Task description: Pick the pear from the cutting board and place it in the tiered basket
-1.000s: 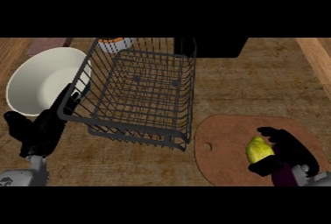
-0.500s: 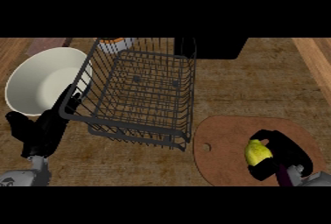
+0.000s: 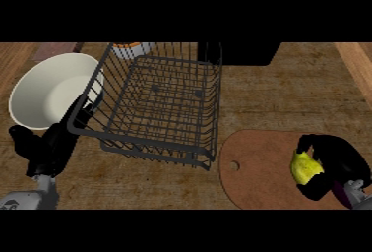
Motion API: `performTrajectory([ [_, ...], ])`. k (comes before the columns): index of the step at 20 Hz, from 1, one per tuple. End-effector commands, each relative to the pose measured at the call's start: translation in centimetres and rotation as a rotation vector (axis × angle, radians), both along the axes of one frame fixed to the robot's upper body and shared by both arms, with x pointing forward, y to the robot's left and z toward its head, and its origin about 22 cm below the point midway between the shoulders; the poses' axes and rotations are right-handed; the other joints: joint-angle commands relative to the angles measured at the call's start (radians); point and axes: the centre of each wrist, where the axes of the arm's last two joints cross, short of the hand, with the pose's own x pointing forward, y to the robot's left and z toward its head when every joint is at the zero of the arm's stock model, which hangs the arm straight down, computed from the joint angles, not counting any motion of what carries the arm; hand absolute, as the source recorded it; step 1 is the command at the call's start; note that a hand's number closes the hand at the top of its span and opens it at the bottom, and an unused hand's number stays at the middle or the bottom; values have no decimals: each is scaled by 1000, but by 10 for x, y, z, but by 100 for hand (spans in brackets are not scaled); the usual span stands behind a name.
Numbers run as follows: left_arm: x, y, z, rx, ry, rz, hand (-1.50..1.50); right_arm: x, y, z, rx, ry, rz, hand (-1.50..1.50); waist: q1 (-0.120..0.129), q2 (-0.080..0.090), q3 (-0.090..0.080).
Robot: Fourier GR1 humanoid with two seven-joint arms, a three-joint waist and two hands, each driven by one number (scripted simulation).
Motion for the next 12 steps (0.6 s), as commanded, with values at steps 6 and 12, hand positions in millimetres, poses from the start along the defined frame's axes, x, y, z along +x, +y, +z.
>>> performTrajectory([
  [6,-6,6,-5,1,-1,28,0,15,-30,38,113,-581,201,150,-27,-1,2],
  [12,-11,-2,-15,-5,-3,37,0,1,4,79,497,-762,256,150,-35,-4,0],
])
